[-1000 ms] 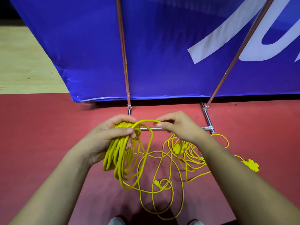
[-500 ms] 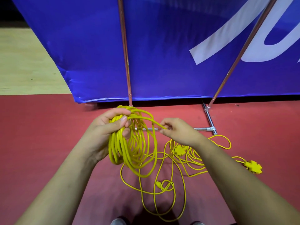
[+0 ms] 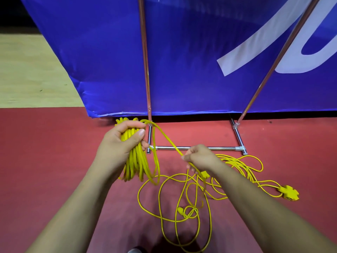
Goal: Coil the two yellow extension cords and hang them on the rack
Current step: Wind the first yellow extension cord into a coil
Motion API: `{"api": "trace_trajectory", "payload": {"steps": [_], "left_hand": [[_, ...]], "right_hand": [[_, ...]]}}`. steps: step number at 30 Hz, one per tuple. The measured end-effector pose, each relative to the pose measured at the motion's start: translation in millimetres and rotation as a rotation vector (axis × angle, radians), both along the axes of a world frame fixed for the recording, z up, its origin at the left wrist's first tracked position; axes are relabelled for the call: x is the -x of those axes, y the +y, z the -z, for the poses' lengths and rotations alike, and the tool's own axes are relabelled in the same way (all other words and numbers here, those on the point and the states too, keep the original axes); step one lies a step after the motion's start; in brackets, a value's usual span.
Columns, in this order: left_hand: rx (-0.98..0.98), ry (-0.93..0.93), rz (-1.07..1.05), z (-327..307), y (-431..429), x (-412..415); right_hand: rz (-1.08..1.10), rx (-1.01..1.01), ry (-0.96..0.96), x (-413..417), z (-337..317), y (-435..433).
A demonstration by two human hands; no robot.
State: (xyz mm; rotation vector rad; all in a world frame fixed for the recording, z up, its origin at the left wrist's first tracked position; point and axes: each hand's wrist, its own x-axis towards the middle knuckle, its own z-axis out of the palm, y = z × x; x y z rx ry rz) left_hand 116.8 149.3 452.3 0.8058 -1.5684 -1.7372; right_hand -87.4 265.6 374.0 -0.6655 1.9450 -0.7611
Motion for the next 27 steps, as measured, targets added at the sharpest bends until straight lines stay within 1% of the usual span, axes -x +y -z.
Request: {"api": "trace_trajectory", "payload": {"steps": [1,2,3,5,7,9,11,13,14,17,21,23,27], "left_hand": [[0.046,-0.05,0.007,0,1,0],[0.087,-0.096,0.014,1,3,1],[0.121,-0.137,0.026,1,6,2],[0.132,-0.193,0.067,1,11,4],[0.078,-0.218,0.133,3,14,5],[-0.006,-0.213,0.218,1,16,3],[-0.134,-0.173,0.301,-3,19,0],[-0.26,-0.124,0.342,-6,21,0],[-0.301,-0.092,0.347,-7,21,0],[-0.385,0.032,0.329,-10,19,3],[-0.438,0.132,0.29,-12,14,2],[-0.438,0.115,0.295,-12,10,-1],[-0.44,-0.015,0.344,-15,12,-3]], "right_hand": [[-0.102,-0.011,0.111,-3,-11,-2],[-0.217,-0.01,0.179,-6,-23,-3],[-0.338,0.001,0.189,-10,-36,-3],[-0.569,0.047,0.09,-18,-62,1],[-0.682,0.132,-0.023,-23,-81,3],[-0.623,0.264,-0.096,-24,-89,2],[-0.448,0.408,-0.189,-21,-91,1],[-0.326,0.502,-0.264,-17,-91,0],[-0.301,0.526,-0.258,-14,-89,0],[-0.256,0.5,-0.137,3,-74,3],[-0.309,0.359,-0.102,30,-41,21],[-0.261,0.361,-0.112,33,-32,27],[-0.062,0.507,-0.056,28,-38,19]]}}
